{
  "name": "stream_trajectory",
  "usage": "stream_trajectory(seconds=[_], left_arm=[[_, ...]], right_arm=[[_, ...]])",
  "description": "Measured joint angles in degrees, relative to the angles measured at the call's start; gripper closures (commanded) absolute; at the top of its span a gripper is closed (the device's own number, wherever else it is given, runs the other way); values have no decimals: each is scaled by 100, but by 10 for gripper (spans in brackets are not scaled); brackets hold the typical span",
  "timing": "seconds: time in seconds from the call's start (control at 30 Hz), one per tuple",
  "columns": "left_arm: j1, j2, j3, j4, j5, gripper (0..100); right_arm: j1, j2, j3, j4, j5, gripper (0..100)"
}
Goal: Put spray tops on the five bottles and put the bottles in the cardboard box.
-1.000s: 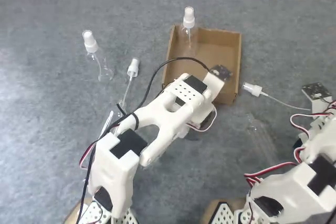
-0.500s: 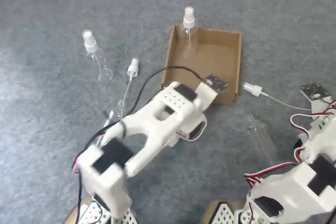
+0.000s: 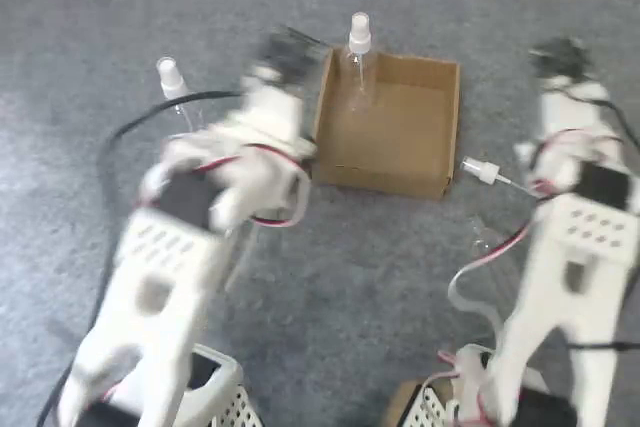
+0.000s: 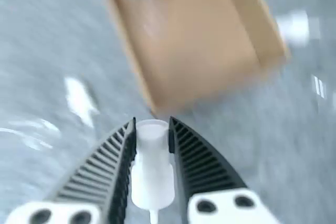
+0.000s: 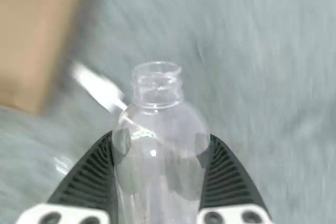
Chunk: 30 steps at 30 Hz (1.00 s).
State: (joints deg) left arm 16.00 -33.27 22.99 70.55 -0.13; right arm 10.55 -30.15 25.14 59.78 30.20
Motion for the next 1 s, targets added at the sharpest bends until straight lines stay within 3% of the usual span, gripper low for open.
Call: stream_trajectory(seconds=[0.23,0.43,0.73,0.9,1.0], left_arm=[[-1582,-2347,35,-501,765,990],[-2057,-3912,844,-1477,1503,990],[-2101,-5099,2382,-2778,1969,990],[-2101,-5310,3130,-3437,2558,990],[-2101,-5327,3420,-3596,2778,990]], right_arm=[[-2716,-475,580,0,-466,992],[-4589,-642,1169,-404,-765,992],[-5222,-1600,3042,-1978,-1081,992],[-5899,-2057,3807,-2497,-1099,992],[-5952,-2277,3859,-2576,-1099,992]])
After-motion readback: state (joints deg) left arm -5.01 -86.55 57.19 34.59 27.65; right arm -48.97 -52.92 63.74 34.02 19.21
